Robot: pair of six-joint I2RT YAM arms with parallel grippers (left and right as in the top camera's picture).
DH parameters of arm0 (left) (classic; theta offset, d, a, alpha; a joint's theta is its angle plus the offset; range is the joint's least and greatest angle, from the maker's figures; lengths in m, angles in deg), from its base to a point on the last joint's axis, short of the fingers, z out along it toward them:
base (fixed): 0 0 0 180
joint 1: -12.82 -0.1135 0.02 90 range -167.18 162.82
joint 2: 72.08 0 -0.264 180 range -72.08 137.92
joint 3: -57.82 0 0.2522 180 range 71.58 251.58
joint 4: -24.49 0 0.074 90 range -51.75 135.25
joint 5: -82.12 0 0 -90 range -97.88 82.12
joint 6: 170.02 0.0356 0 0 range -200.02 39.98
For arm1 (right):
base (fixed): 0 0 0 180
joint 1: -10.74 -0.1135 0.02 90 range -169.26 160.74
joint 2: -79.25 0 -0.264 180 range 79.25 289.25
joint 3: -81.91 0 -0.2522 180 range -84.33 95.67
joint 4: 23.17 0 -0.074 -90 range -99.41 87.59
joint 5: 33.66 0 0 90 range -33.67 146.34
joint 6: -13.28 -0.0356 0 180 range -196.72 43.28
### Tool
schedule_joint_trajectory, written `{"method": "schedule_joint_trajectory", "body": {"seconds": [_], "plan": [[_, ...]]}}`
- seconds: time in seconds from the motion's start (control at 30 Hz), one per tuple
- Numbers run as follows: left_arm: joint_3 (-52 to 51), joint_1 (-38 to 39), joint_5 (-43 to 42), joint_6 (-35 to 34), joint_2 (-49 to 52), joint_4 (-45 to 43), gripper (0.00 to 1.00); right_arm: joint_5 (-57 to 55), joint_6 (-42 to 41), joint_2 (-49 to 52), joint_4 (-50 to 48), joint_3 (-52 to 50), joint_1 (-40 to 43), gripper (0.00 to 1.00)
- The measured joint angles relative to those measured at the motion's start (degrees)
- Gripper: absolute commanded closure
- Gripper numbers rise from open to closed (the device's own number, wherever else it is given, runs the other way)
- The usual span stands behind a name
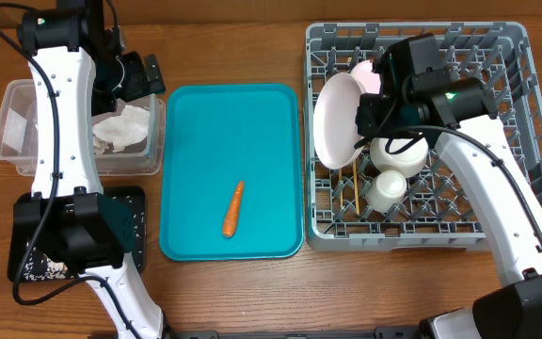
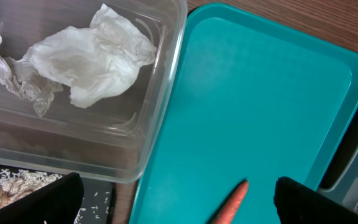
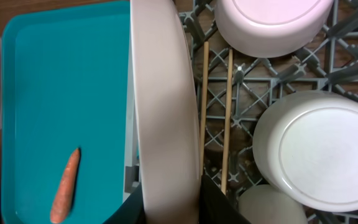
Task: Sort waste into correct bins and load items into the dishwasher
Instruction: 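Stand the plate upright in the rack and open the right gripper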
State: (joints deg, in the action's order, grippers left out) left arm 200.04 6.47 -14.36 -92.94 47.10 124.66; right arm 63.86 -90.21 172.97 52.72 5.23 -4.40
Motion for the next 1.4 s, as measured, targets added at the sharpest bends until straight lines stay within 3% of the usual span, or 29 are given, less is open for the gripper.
{"method": "schedule_joint_trajectory", "body": {"seconds": [0.6,0.97,1.2,1.4], "plan": [[0.00,0.00,0.00,0.00,0.00,0.00,0.00,-4.76,0.00,0.00,-0.39,0.00,-9.97,0.68],[0.00,0.00,-0.02,0.00,0.00,0.00,0.00,-7.13,-0.24,0.00,-2.67,0.00,-10.78,0.22],[0.00,0.00,0.00,0.00,0.00,0.00,0.00,-15.06,0.33,0.00,-3.41,2.54,-10.78,0.21],[0.00,0.00,0.00,0.00,0.00,0.00,0.00,-13.51,0.50,-0.02,-0.90,10.86,-11.23,0.21]]}}
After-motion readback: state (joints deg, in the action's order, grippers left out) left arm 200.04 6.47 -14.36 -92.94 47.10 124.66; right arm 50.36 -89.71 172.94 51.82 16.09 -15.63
